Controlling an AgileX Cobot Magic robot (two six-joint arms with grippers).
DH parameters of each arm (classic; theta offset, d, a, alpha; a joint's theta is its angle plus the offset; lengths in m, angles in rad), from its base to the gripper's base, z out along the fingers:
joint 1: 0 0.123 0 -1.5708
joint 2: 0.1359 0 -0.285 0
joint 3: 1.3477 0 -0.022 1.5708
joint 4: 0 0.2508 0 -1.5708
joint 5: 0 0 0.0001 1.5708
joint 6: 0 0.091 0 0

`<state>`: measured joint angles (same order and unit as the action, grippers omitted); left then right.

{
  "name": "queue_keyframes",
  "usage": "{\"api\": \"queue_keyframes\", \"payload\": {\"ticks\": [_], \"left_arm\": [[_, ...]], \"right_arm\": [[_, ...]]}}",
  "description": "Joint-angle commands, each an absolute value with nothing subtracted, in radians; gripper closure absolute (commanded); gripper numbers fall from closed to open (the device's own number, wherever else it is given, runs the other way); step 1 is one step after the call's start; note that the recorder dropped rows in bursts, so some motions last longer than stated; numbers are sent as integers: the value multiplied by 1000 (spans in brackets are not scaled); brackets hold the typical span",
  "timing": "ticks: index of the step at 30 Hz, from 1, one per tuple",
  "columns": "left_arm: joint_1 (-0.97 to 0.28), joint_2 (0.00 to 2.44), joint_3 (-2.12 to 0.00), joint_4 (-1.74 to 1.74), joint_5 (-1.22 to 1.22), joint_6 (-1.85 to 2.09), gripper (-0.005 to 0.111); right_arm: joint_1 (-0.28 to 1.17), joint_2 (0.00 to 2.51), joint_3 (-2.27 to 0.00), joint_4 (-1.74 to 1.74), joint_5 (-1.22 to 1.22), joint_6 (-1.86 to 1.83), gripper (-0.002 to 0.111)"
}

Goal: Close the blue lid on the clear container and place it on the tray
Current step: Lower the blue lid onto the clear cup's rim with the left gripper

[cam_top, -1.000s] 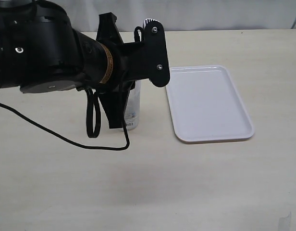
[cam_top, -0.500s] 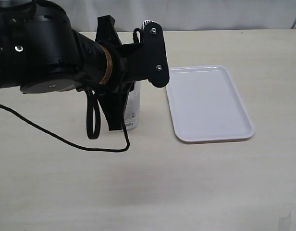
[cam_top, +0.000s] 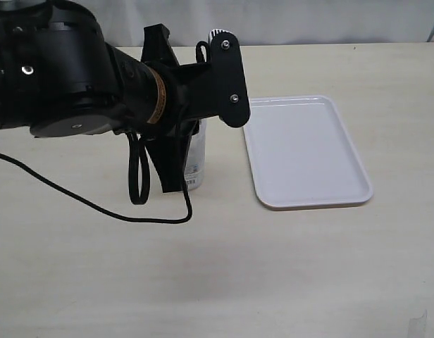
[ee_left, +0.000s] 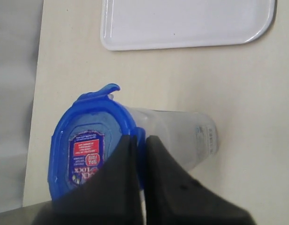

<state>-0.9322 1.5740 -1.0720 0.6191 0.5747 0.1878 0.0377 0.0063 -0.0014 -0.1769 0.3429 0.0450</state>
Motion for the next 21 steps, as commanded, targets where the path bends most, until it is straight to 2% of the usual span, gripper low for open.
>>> {"api": "queue_keyframes", "payload": {"ticks": [1,21], "left_arm": [[-937,1566,-1070,608,584,186,107],[-937,1566,-1070,583,600,186,106]], "right_arm": [[37,0,0,-173,344,44,104],[37,0,0,-173,344,44,104]]}}
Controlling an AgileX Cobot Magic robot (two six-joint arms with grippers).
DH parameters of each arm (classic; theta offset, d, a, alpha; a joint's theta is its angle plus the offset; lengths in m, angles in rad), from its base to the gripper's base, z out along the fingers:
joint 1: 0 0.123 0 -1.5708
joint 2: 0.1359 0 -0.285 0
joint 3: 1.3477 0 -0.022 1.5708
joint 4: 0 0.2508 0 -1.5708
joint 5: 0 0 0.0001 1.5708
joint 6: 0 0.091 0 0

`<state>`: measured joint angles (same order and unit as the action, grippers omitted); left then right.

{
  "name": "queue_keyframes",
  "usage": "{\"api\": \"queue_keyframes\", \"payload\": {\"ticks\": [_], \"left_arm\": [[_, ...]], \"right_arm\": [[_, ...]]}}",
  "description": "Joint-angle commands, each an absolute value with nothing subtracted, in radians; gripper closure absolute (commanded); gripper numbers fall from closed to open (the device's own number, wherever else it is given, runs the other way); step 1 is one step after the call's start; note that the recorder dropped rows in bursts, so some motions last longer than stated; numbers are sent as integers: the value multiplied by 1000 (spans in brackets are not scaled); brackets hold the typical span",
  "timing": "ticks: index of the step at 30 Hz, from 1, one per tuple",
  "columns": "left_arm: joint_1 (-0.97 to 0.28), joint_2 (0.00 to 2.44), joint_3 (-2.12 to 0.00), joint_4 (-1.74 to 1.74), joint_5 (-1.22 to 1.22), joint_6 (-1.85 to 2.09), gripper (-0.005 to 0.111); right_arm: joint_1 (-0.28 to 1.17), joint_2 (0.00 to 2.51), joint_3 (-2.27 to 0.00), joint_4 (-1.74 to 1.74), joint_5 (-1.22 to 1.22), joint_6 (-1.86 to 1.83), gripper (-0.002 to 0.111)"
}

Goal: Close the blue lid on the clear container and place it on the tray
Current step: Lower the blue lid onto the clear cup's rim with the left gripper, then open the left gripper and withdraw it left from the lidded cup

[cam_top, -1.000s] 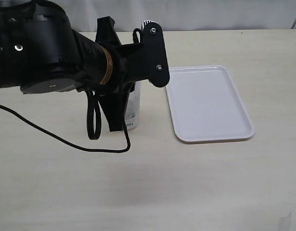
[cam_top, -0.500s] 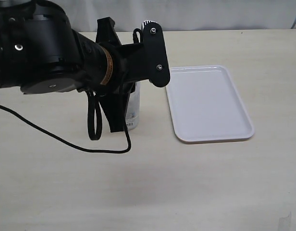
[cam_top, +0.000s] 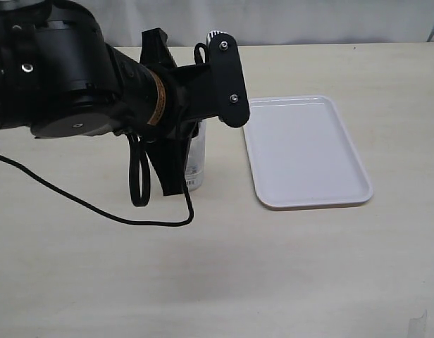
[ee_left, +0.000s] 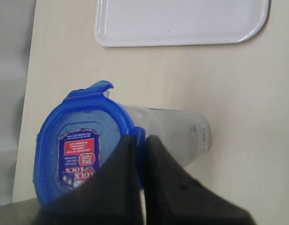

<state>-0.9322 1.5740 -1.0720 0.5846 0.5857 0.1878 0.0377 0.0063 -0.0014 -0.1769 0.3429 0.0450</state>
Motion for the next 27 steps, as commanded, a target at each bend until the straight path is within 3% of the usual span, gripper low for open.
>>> {"api": "queue_keyframes", "payload": {"ticks": [1,12,21,27], "left_arm": [[-937,1566,-1070,588,600,186,106],[-937,1566,-1070,588,623,186,68],[-937,1566,-1070,592,666,186,51],[-937,1564,-1070,604,726,186,48]], "right_arm": [[37,0,0,-173,344,44,104],[37,0,0,-173,344,44,104],[37,0,0,-173,344,44,104],[37,0,0,-173,344,44,104]]}}
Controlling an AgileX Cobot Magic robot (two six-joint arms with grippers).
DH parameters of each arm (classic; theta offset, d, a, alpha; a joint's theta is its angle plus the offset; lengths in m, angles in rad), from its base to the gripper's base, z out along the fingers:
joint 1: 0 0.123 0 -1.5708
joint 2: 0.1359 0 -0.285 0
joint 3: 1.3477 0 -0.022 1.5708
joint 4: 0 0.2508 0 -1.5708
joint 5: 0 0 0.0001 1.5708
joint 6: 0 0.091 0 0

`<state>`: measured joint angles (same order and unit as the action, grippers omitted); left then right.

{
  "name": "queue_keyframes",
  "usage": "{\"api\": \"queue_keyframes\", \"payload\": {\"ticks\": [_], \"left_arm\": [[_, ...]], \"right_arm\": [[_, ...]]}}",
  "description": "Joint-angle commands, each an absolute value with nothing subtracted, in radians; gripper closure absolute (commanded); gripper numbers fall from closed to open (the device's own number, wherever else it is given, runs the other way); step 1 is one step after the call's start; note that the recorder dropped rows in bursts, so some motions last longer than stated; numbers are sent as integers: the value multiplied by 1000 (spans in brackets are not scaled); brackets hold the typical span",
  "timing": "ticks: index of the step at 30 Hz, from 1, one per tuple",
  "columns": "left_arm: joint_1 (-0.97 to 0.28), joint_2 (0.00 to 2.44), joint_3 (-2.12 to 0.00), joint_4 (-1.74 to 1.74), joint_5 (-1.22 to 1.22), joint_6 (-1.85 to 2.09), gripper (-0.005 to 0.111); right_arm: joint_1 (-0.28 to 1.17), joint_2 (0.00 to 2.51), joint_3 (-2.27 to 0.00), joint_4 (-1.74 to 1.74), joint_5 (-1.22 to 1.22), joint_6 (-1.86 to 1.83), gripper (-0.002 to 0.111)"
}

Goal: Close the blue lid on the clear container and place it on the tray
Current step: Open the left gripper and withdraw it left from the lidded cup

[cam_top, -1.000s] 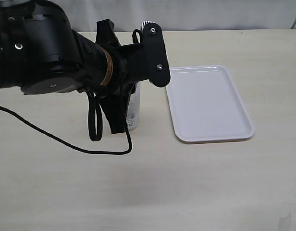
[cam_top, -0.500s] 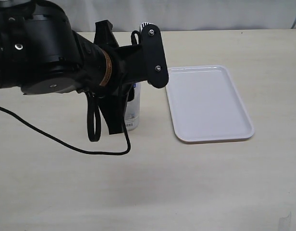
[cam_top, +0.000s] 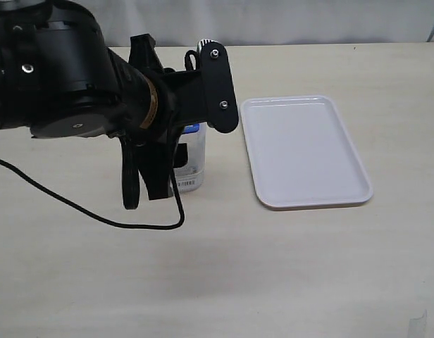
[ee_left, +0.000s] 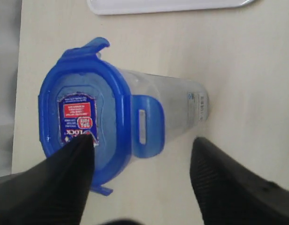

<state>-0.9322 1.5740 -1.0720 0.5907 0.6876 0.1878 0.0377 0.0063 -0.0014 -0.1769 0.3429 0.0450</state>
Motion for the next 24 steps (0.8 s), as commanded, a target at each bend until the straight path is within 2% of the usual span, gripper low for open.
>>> {"api": "queue_keyframes", "payload": {"ticks": [1,13,17,19,24], "left_arm": [[-937,1564,-1070,610,736,183,48],[-937,1555,-1070,668,927,175,49],[-937,1510,-1070,759,949,59,49],[-937,1477,-1070,832,958,-15,54],[-868,1375,-1070,904,901,-135,87]], "right_arm": [[37,0,0,-173,344,44,104],[37,0,0,-173,344,44,104],[37,0,0,-173,344,44,104],[37,0,0,-173,344,44,104],[37,0,0,-173,344,44,104]]}}
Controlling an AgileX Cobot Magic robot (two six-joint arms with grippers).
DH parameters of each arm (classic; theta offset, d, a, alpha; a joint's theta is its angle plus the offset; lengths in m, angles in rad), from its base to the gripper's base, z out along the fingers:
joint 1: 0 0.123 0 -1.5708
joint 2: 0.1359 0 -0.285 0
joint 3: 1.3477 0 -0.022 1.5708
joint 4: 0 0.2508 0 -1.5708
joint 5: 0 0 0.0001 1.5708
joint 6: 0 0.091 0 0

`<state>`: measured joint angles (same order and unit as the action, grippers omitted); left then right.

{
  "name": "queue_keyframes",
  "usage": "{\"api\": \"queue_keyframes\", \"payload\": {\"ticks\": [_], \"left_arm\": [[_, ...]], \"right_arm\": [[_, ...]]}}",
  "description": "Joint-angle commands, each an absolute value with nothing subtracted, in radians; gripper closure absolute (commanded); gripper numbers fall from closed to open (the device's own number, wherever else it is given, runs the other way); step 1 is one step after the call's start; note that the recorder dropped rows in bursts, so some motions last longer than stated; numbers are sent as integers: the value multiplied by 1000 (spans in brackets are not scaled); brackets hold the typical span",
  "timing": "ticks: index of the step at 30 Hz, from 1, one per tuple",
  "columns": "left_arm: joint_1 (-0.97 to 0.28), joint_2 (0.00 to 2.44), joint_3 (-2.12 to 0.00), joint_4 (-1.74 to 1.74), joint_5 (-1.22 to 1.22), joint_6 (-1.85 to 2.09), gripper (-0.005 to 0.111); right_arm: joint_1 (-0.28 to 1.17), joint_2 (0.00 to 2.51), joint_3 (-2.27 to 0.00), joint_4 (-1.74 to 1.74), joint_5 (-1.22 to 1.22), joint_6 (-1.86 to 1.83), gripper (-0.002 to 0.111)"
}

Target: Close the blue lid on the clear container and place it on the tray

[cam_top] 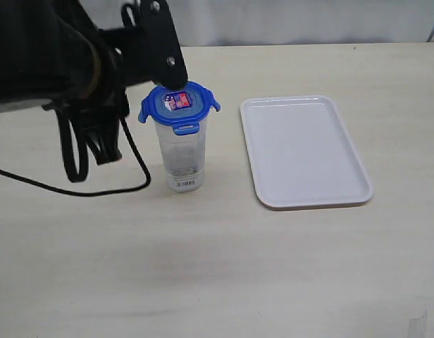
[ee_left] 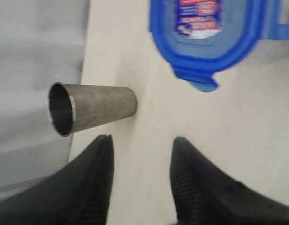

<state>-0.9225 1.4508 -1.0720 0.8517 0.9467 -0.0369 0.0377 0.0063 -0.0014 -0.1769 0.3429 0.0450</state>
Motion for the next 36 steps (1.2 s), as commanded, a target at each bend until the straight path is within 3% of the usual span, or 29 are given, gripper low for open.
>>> {"api": "queue_keyframes", "payload": {"ticks": [1,3,6,12,15,20,27,36], "left_arm": [[-845,1359,-1070,899,876,-148,95],[-782,1317,-1070,878,787,-190,107],[-677,1256,-1070,750,601,-200,107],[-453,1132,-806,578,-185,-215,107],[-297,1206,-665,589,-540,-348,107],[-122,1453,-643,953,-936,-584,107],[-51,1664,-643,1037,-1075,-461,107],[-35,1698,-643,1129,-1145,-486,107]], "right_arm": [[37,0,0,-173,344,44,104],[37,0,0,-173,344,44,104],[37,0,0,-173,344,44,104],[37,0,0,-173,344,44,104],[37,0,0,-173,344,44,104],[37,0,0,-173,344,44,104],[37,0,0,-173,344,44,104],[37,0,0,-173,344,44,104]]}}
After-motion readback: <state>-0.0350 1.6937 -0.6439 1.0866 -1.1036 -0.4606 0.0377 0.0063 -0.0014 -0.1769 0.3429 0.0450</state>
